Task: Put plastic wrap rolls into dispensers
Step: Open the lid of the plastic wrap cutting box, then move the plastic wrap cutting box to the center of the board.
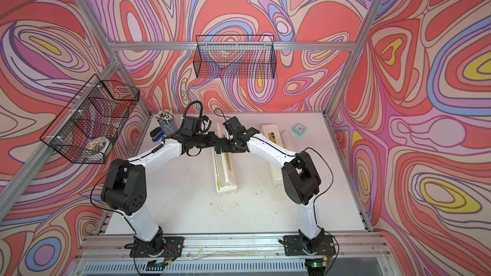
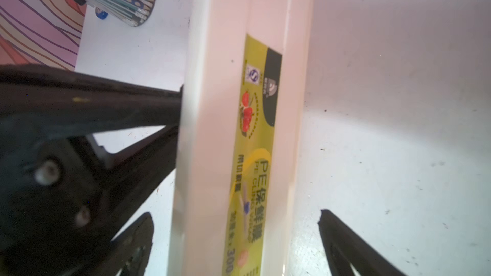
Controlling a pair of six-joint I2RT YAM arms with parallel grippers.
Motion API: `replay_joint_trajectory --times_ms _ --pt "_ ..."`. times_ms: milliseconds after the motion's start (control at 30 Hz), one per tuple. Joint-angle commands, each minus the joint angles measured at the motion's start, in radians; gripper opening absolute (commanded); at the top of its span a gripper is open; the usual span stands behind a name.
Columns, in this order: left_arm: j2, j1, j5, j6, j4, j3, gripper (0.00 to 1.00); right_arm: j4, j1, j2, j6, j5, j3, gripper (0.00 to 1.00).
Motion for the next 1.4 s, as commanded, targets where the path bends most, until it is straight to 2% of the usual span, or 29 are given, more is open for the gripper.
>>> replay_joint_trajectory --times_ms 0,100,233,333,467,600,767,1067,1200,1367 --pt "0.053 -0.058 0.013 0.025 -0.051 0.066 0.19 0.066 -0.028 -0.093 -0.044 -0.008 -0.008 0.98" --pt "0.081 -0.082 -0.02 0.057 -0.118 0.118 0.24 0.032 -0.062 -0.133 -0.063 0.018 -0.024 0.98" --pt "0.044 -0.084 -0.076 0.062 -0.132 0.099 0.33 -0.013 -0.079 -0.186 -0.106 0.059 -0.064 0.98" --pt "-0.022 -0.084 -0.156 0.069 -0.179 0.068 0.42 -0.026 -0.079 -0.215 -0.117 0.014 -0.114 0.98" --pt "-0.106 -0.082 -0.261 0.05 -0.246 -0.007 0.49 -0.015 -0.079 -0.232 -0.086 -0.02 -0.228 0.95" --pt "-0.136 -0.083 -0.275 0.024 -0.277 -0.084 0.5 0.042 -0.079 -0.243 -0.024 -0.048 -0.33 0.93" --pt "-0.186 -0.082 -0.267 -0.024 -0.233 -0.199 0.51 0.104 -0.078 -0.215 0.026 -0.109 -0.397 0.94" --pt "-0.223 -0.056 -0.23 -0.06 -0.195 -0.276 0.52 0.287 -0.076 -0.149 0.212 -0.256 -0.489 0.87" --pt "-0.262 -0.014 -0.21 -0.065 -0.189 -0.306 0.52 0.351 -0.049 -0.119 0.286 -0.26 -0.486 0.83" --pt "-0.315 0.051 -0.209 -0.019 -0.235 -0.289 0.52 0.399 0.004 -0.01 0.35 -0.278 -0.386 0.81"
